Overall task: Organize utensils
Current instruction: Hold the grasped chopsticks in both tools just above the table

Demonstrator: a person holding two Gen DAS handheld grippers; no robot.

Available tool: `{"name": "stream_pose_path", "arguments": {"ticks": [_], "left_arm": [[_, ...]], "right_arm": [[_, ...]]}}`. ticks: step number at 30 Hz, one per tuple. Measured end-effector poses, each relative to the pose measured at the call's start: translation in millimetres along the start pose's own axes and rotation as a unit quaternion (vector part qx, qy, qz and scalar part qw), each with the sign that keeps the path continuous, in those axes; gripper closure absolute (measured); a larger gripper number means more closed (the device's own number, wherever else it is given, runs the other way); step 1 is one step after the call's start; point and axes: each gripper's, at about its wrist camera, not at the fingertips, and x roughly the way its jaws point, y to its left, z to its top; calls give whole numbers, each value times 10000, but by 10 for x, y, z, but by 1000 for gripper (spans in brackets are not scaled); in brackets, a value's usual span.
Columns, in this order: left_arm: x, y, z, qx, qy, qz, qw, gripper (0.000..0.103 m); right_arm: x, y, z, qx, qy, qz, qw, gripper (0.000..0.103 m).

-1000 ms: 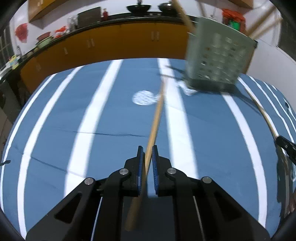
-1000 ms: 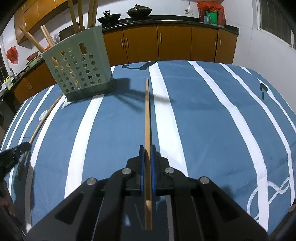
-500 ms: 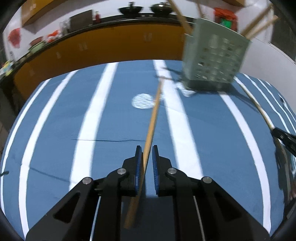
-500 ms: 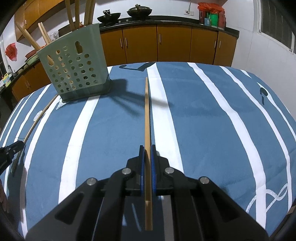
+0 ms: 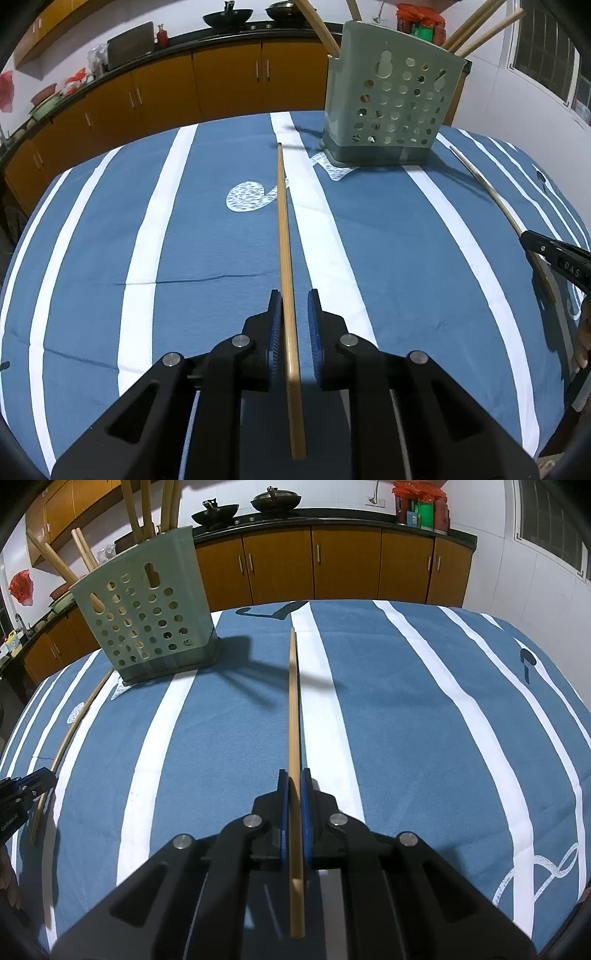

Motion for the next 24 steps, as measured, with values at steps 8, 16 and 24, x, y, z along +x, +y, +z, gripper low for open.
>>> {"name": "stream_pose_path", "arguments": {"ticks": [8, 16, 24], "left_arm": [[24, 261, 49, -832, -26, 452, 9955, 95], [32, 254, 37, -744, -97, 521, 9958, 94], [46, 247, 51, -711, -121, 583, 9957, 93]], "right_arm": [[12, -7, 37, -40, -27, -75, 10000, 95], [53, -17, 52, -117, -71, -206, 9997, 95], [68, -11, 65, -151, -66, -238, 9996, 94]]}}
